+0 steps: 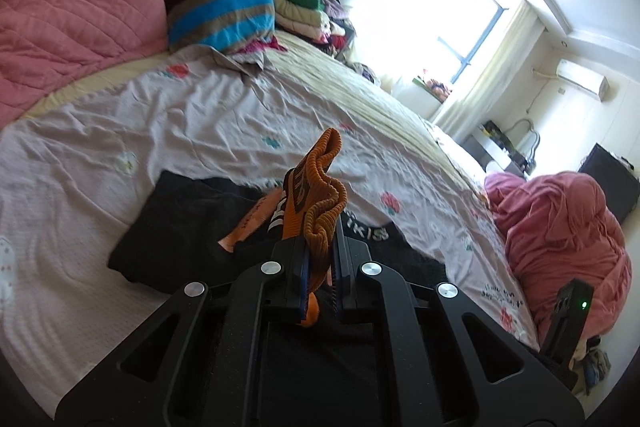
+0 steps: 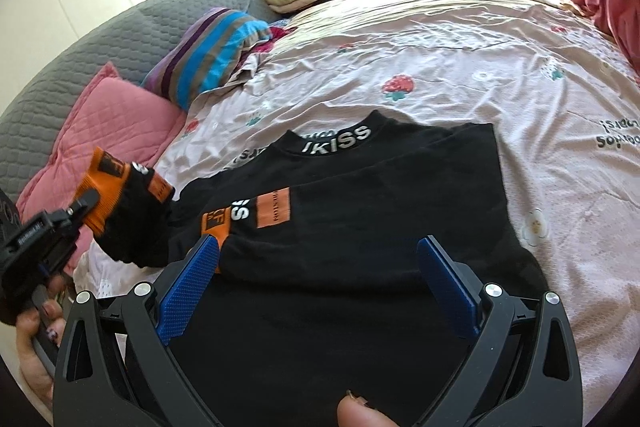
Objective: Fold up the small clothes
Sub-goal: 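Lift the cuff with the left gripper and carry the sleeve across the shirt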
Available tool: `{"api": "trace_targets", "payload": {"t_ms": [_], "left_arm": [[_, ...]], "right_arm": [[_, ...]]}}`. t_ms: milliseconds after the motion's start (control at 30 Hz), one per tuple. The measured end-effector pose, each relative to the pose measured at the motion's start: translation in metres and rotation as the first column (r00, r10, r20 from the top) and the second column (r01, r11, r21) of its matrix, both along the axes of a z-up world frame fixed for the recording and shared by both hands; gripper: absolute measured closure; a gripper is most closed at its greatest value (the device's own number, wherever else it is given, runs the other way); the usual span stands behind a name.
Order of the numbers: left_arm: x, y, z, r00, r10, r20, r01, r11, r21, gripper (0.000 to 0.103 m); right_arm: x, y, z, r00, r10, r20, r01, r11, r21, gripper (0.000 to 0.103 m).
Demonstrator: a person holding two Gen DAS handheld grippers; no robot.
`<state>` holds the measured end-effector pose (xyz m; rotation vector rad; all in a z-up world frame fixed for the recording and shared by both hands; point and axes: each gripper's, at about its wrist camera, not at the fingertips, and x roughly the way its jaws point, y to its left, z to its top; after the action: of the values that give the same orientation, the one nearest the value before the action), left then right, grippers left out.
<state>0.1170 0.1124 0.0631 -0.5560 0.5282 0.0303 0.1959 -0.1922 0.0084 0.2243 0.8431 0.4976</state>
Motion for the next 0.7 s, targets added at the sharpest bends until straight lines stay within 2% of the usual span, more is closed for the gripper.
{"api": "trace_targets", "payload": {"t_ms": [367,633,700], "left_arm": [[0.021,-0.038,-0.019,0.994,-0.090,-0.060,0.090,0.996,0.003,0.100],[0.039,-0.069,-0.044,0.975,-0.181,-0.128,0.182,0.983,-0.004,0.100],[0.043,-0.075,-0.053,0.967,-0.206,-0.149,0.206,0.978,-0.019,0.095]], "right_arm": [[0.006,-0.034,0.000,0.997,-0.072,-0.009,0.072,0.997,0.008,0.005],[0.010,-0.054,-0.005,0.991,-0.127,-0.035,0.127,0.992,0.013,0.005],[0.012,-0.056,-0.008,0.990,-0.135,-0.045,0.136,0.991,0.014,0.005]]}}
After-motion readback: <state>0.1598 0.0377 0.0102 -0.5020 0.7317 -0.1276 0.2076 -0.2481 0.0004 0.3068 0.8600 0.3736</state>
